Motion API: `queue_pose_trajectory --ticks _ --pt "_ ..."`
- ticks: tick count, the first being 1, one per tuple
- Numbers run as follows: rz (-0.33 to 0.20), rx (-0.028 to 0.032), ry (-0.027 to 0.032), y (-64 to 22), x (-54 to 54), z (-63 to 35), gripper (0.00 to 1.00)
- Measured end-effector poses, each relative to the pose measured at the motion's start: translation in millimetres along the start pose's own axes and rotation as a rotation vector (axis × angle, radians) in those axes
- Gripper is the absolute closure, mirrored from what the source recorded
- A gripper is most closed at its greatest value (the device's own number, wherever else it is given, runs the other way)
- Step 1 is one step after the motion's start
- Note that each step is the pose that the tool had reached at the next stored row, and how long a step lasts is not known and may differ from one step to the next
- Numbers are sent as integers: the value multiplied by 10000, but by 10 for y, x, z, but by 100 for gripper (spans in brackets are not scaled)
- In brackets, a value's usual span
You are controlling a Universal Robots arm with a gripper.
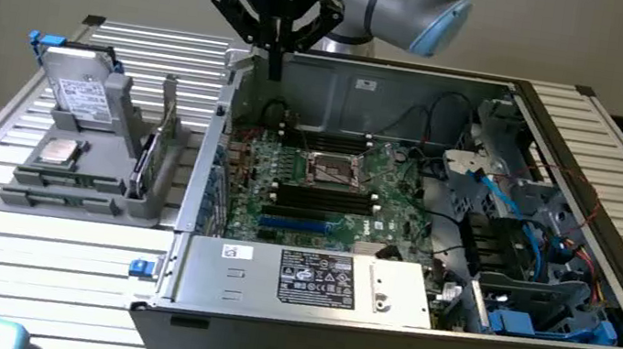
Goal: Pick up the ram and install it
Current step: 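Reach for the ram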
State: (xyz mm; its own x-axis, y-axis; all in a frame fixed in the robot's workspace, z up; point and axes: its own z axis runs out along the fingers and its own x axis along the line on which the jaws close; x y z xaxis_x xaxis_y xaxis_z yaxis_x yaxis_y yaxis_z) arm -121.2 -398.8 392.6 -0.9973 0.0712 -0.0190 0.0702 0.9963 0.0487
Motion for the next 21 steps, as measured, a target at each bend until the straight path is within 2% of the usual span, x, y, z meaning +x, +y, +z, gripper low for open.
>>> queue_pose_trajectory --ticks 15,21 --pt "1 -1 -12 -1 13 -2 89" --pt "0 -3 -19 -19 268 -5 89"
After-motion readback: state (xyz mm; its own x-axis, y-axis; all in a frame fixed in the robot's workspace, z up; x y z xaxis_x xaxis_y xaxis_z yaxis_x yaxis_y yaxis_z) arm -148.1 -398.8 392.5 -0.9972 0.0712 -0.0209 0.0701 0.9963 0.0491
